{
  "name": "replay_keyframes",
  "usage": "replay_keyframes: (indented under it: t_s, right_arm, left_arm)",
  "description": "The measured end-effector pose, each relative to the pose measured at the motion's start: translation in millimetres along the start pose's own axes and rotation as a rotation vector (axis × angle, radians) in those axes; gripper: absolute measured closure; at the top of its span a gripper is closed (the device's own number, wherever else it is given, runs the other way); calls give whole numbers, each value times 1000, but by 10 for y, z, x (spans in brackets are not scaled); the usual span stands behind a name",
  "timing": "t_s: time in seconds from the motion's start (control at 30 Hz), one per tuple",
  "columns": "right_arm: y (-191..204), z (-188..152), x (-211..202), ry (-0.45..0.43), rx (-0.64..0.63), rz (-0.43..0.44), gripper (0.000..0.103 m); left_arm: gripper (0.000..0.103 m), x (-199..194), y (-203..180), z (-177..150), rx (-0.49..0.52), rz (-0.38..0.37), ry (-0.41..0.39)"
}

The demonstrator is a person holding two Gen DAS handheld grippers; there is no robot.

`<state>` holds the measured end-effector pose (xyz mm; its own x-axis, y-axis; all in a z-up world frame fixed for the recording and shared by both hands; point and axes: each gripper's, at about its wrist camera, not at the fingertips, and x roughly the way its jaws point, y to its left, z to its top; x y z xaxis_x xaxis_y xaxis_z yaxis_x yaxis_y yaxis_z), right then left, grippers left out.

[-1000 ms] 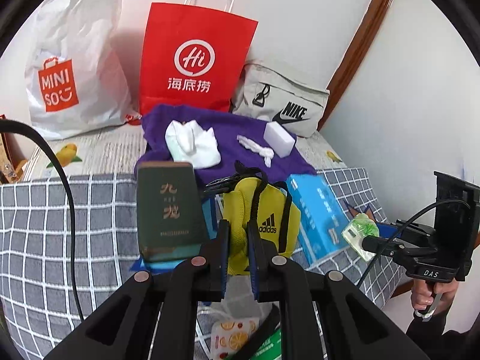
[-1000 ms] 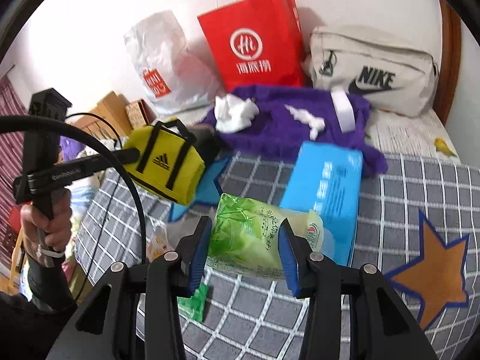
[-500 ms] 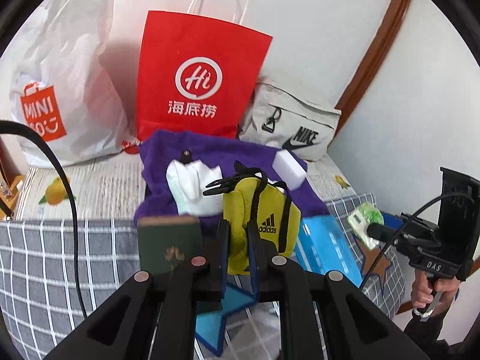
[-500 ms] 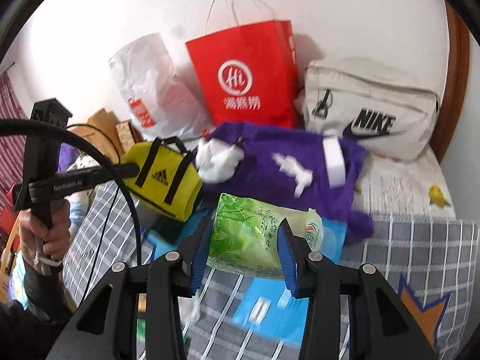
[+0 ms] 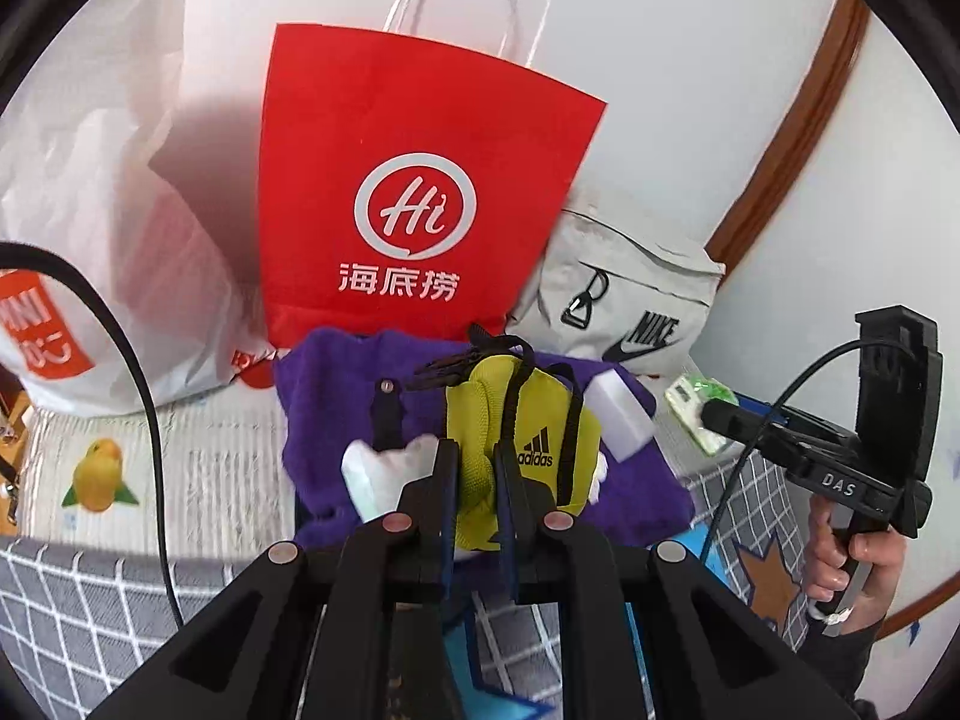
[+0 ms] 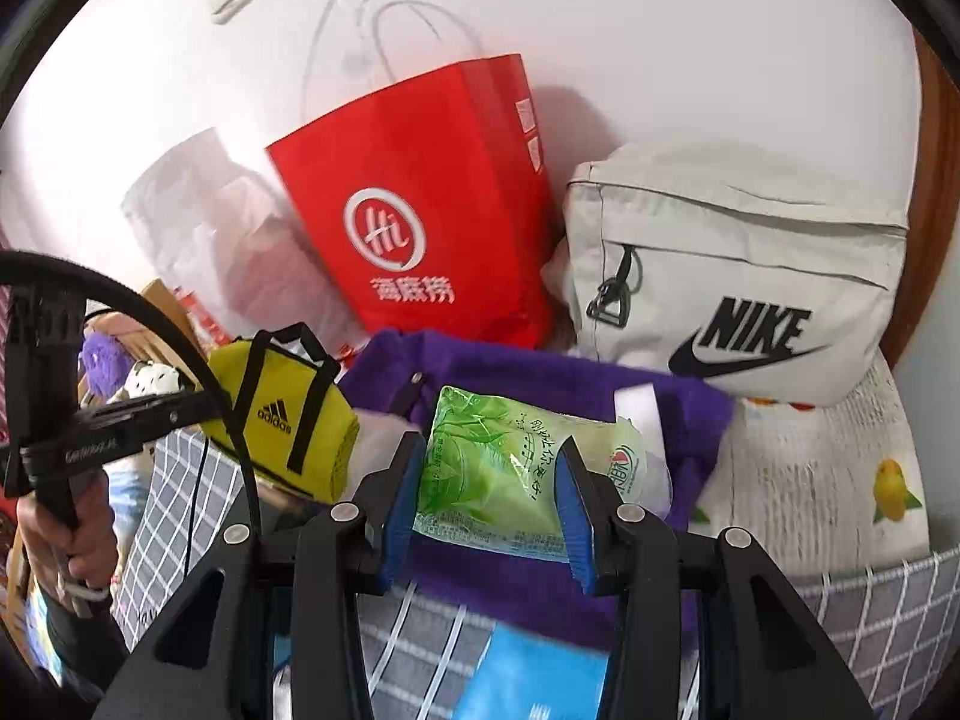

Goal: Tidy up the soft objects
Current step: 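Carry the yellow bag with the left gripper onto the towel while the right carries the green pack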

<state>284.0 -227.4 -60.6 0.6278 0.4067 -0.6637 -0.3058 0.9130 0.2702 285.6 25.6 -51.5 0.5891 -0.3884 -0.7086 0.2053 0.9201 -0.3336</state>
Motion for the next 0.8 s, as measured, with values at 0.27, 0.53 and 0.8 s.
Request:
replay_keyframes:
  t_s: [0.27, 0.53, 0.8]
  right_arm:
    - [-83, 161, 504, 44, 20, 0, 61]
    - [-210, 100, 813, 128, 8, -33, 61]
    - [-273, 39, 1004, 176, 8, -35, 61]
  left_arm:
    - [91, 423, 150, 212, -62, 16, 21]
    - [91, 717, 271, 292, -82, 39, 56]
    - [91, 985, 396, 292, -111, 61, 109]
